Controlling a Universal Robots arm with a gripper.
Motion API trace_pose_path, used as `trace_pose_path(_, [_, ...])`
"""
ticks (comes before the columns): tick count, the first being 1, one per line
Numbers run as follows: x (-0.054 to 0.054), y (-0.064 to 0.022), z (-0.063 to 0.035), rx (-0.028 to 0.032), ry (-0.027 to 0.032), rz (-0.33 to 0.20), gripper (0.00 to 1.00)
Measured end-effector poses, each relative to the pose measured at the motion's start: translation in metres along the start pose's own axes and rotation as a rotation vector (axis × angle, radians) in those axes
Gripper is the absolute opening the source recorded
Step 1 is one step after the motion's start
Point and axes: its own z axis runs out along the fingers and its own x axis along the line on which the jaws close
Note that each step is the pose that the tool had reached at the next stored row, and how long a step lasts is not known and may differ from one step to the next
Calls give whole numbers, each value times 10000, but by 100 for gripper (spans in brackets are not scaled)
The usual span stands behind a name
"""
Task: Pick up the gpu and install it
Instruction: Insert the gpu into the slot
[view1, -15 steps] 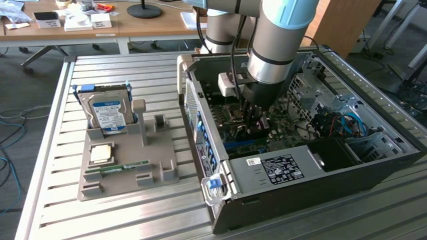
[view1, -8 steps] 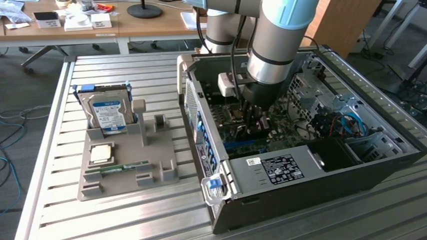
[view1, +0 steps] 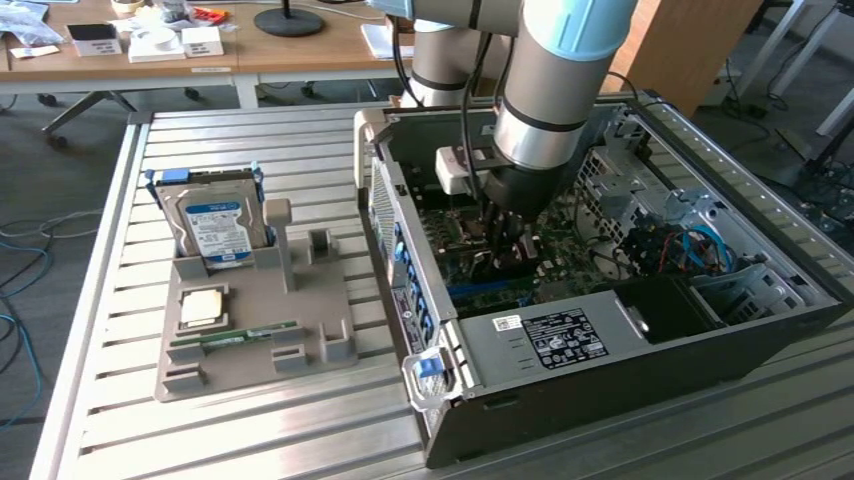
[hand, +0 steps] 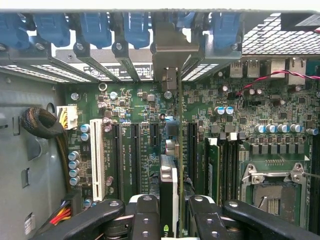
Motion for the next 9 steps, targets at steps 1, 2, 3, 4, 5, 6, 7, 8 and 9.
trace_pose_path(1, [0,0,0,0,0,0,27])
trace_pose_path(2, [0,0,0,0,0,0,27])
trace_pose_path(3, [0,0,1,0,-1,0,27])
trace_pose_path(4, [-1,0,7,2,-5,0,27])
trace_pose_path(5, [0,0,16,2,-6,0,27])
trace_pose_path(6, [0,0,20,1,-4,0,27])
trace_pose_path(7, [0,0,19,0,-1,0,27])
trace_pose_path(8, [0,0,19,0,-1,1,27])
trace_pose_path(9, [0,0,19,0,0,0,27])
